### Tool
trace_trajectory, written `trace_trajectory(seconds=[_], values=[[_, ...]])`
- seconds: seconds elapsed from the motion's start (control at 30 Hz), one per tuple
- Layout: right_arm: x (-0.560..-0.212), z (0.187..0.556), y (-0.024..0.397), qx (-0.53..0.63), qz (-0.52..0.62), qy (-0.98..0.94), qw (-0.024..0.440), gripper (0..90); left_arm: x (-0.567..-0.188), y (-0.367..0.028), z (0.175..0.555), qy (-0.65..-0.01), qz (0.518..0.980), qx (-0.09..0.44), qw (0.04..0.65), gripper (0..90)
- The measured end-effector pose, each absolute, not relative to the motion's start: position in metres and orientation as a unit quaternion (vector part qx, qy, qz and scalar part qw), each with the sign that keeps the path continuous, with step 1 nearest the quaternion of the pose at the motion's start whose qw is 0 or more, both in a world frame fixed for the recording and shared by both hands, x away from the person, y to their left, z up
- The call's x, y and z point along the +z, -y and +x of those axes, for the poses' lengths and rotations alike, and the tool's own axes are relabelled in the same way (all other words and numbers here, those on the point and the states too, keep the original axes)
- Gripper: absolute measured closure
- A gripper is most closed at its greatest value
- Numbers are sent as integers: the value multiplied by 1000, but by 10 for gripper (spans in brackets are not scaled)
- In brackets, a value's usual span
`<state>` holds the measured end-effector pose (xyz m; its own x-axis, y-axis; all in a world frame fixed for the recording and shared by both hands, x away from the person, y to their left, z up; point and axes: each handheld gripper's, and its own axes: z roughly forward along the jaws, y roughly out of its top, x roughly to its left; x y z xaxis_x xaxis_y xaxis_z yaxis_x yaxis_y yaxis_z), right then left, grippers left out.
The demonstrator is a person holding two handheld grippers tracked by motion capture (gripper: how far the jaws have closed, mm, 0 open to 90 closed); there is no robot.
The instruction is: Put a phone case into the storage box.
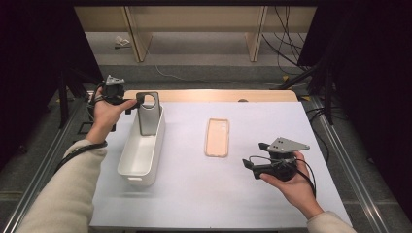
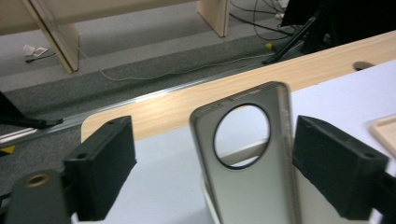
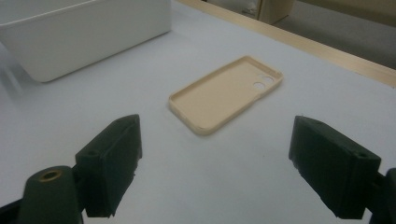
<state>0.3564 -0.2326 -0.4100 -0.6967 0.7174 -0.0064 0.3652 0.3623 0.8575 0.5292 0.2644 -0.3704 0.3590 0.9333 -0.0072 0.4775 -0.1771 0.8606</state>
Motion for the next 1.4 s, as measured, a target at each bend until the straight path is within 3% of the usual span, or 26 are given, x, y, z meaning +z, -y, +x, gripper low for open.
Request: trace_trajectory(seconds=[0.17,0.83,1.4], values=[[-410,357,233,454,339,-800,195,176,-362,-261,510,-477,722,272,421,0],[-409,359,236,457,347,-796,194,164,-372,-222,383,-386,741,210,508,0],[-410,361,239,458,354,-792,197,163,-411,-192,319,-363,753,210,507,0]])
